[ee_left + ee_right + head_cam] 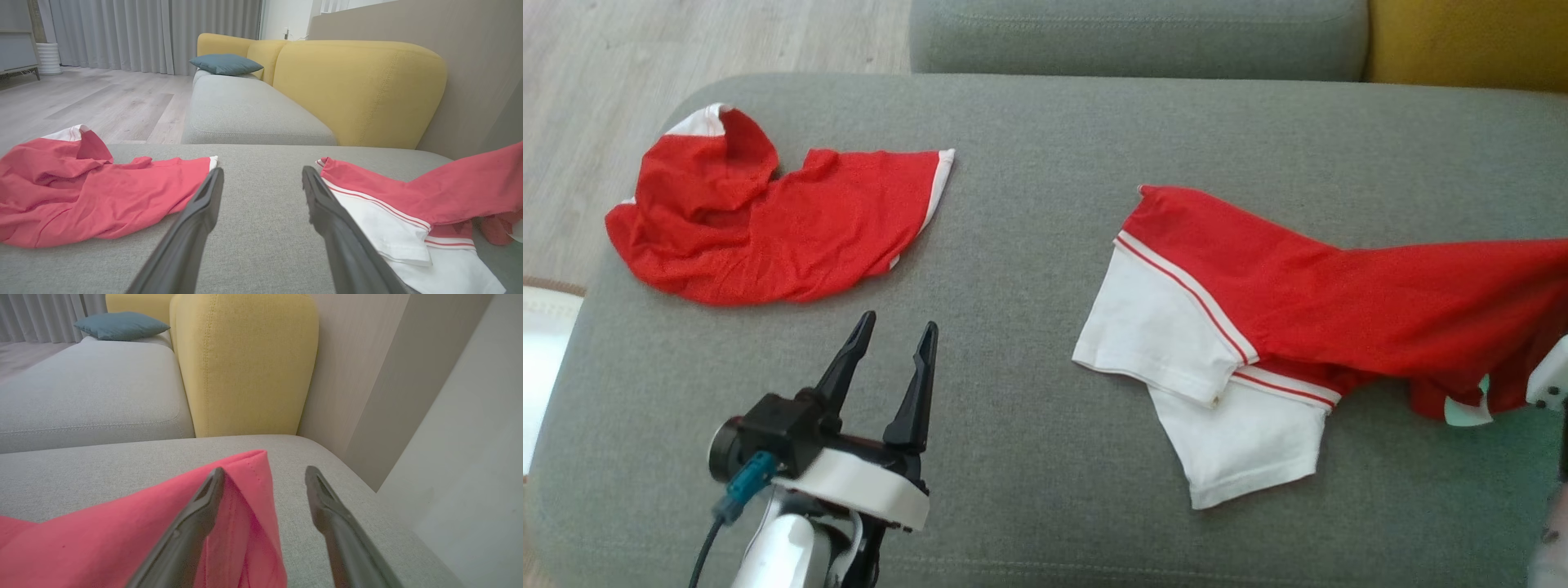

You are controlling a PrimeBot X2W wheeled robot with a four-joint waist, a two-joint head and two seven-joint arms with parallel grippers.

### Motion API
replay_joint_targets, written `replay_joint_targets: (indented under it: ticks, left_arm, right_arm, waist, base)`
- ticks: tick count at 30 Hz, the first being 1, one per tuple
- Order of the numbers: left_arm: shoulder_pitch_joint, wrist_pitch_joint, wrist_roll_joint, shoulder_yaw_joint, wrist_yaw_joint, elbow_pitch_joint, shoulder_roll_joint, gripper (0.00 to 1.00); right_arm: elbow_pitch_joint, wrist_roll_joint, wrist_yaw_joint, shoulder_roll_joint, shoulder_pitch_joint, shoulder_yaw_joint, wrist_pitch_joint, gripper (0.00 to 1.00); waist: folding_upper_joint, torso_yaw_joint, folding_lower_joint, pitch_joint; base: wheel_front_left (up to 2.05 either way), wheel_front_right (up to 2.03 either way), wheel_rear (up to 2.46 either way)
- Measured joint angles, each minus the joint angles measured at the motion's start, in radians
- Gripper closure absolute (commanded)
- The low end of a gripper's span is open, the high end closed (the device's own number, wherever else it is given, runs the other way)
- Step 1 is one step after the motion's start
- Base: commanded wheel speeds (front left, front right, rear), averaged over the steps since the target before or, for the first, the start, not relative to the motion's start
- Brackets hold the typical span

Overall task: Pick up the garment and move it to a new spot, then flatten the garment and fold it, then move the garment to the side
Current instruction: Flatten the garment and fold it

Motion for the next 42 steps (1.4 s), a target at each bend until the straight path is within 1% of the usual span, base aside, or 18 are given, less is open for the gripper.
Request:
replay_joint_targets:
  ticks: [4, 9, 13, 15, 20, 23, 27, 31, 35, 39, 42]
  left_arm:
    - [0.002, 0.0, 0.0, 0.0, -0.001, 0.002, 0.0, 0.0]
    - [0.005, 0.0, 0.0, 0.003, -0.003, 0.003, 0.0, 0.0]
    - [0.013, 0.0, 0.0, 0.004, -0.005, 0.002, 0.0, 0.0]
    - [0.025, 0.0, 0.0, 0.005, -0.005, 0.002, 0.0, 0.0]
    - [0.026, 0.0, -0.001, 0.007, 0.001, -0.009, 0.0, 0.0]
    - [0.025, 0.0, -0.002, 0.006, 0.002, -0.018, 0.0, 0.0]
    - [0.025, 0.0, -0.014, 0.006, 0.018, -0.038, 0.0, 0.0]
    - [0.026, 0.0, -0.017, 0.004, 0.022, -0.04, 0.0, 0.0]
    - [0.029, 0.0, -0.017, 0.005, 0.037, -0.041, 0.0, 0.0]
    - [0.044, 0.0, -0.017, 0.002, 0.037, -0.046, 0.0, 0.0]
    - [0.043, 0.0, -0.017, -0.003, 0.036, -0.045, 0.0, 0.0]
  right_arm:
    - [-0.023, 0.04, 0.0, 0.0, 0.039, 0.036, 0.022, 0.0]
    - [-0.059, 0.122, 0.0, 0.001, 0.155, 0.095, 0.034, 0.0]
    - [-0.092, 0.198, 0.0, 0.002, 0.24, 0.183, 0.042, 0.0]
    - [-0.11, 0.24, 0.0, 0.001, 0.277, 0.236, 0.041, 0.0]
    - [-0.181, 0.341, 0.0, 0.002, 0.357, 0.455, -0.033, 0.0]
    - [-0.207, 0.381, 0.0, 0.002, 0.372, 0.529, -0.086, 0.0]
    - [-0.219, 0.409, 0.0, 0.001, 0.38, 0.613, -0.154, 0.0]
    - [-0.214, 0.419, 0.0, 0.001, 0.402, 0.667, -0.212, 0.0]
    - [-0.197, 0.427, 0.0, 0.001, 0.408, 0.687, -0.233, 0.0]
    - [-0.181, 0.427, 0.0, 0.001, 0.408, 0.702, -0.249, 0.0]
    - [-0.176, 0.402, 0.0, -0.001, 0.406, 0.743, -0.251, 0.0]
  waist:
    - [0.0, -0.012, 0.0, -0.016]
    - [0.0, -0.032, 0.0, -0.037]
    - [0.0, -0.057, 0.0, -0.051]
    - [0.0, -0.069, 0.0, -0.057]
    - [0.0, -0.093, 0.0, -0.066]
    - [0.0, -0.093, 0.0, -0.068]
    - [0.0, -0.082, 0.0, -0.07]
    - [0.0, -0.068, 0.0, -0.072]
    - [0.0, -0.061, 0.0, -0.074]
    - [0.0, -0.044, 0.0, -0.075]
    - [0.0, -0.029, 0.0, -0.07]
  base:
    - [0.0, 0.0, 0.0]
    - [0.0, 0.0, 0.0]
    - [0.0, 0.0, 0.0]
    - [0.0, 0.0, 0.0]
    - [0.0, 0.0, 0.0]
    - [0.0, 0.0, 0.0]
    - [0.0, 0.0, 0.0]
    - [0.0, 0.0, 0.0]
    - [0.0, 0.0, 0.0]
    - [0.0, 0.0, 0.0]
    - [0.0, 0.0, 0.0]
